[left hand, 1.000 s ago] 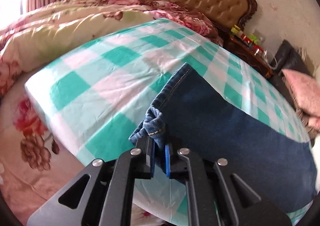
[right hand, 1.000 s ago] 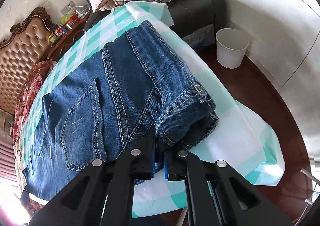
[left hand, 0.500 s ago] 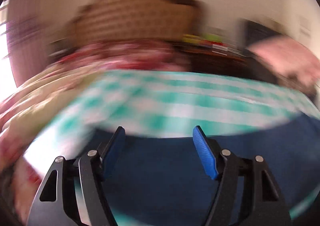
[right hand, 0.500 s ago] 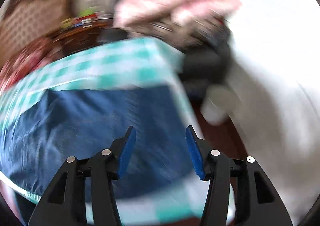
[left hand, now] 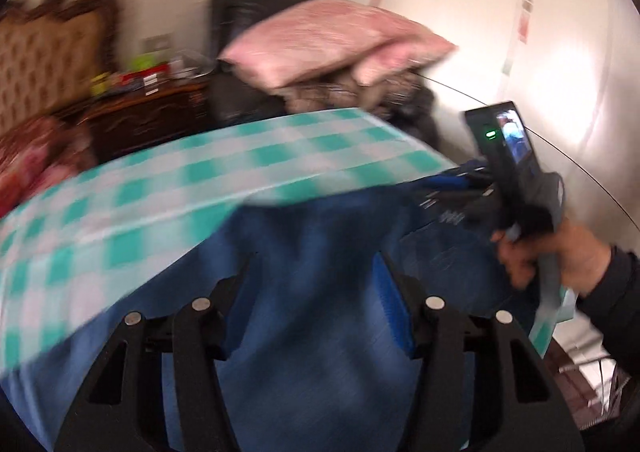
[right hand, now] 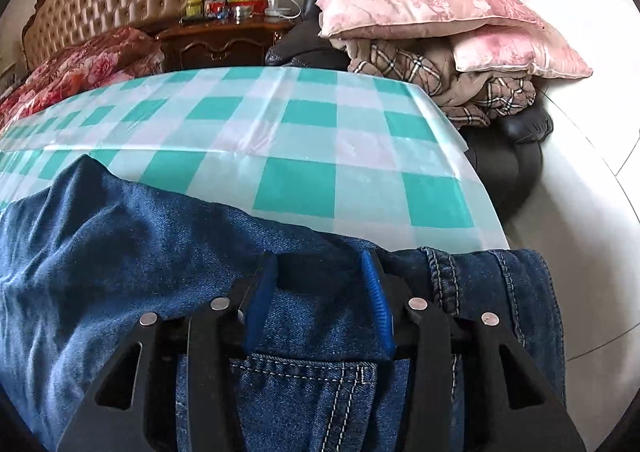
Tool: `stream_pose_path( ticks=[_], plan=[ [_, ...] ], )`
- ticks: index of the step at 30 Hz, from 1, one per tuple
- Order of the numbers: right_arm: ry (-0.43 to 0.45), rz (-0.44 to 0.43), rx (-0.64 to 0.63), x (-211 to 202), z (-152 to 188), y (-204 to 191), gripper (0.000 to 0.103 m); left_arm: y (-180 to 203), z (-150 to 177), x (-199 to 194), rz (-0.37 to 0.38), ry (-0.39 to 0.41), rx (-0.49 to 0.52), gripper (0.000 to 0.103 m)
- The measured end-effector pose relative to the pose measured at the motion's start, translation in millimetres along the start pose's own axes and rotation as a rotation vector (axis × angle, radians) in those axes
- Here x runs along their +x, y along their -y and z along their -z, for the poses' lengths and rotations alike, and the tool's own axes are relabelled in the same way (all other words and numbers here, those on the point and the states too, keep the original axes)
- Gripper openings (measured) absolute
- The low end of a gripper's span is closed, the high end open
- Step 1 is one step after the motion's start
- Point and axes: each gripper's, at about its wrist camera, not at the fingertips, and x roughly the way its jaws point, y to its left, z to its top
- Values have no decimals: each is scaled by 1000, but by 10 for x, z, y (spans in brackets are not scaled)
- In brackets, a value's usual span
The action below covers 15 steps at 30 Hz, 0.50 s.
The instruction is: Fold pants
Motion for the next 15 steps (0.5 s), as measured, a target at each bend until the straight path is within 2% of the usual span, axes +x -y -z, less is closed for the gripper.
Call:
stream_pose_path(
  ticks=[2,3,5,6,7,8,10,12,15],
  plan=[
    [18,-23,74,-98,14,87,43,238,-237,435,60,-48,2,54],
    [30,-17,97,-145,5,111,49,321,-282,578,62,-73,-1,35],
    [70,20,143,-329,64,173,62,350,-391,1084,86,-186,-58,15],
    [65,27,141,-384,123,195,62,308,-400,1238,86,-214,-78,15],
    [54,34,135,-396,154,201,62,280,-394,1429,55,-254,-88,15],
    [35,87,125,-392,210,203,65,246,-384,1543,31,-271,-91,15],
    [-7,146,97,-317,296,201,67,159,-392,1587,19,-259,-109,15],
    [-26,126,111,-232,380,268,71,83,-385,1485,0,-243,-137,15],
    [-33,116,117,-228,385,301,74,-150,-316,853,2,-111,-171,15]
  ],
)
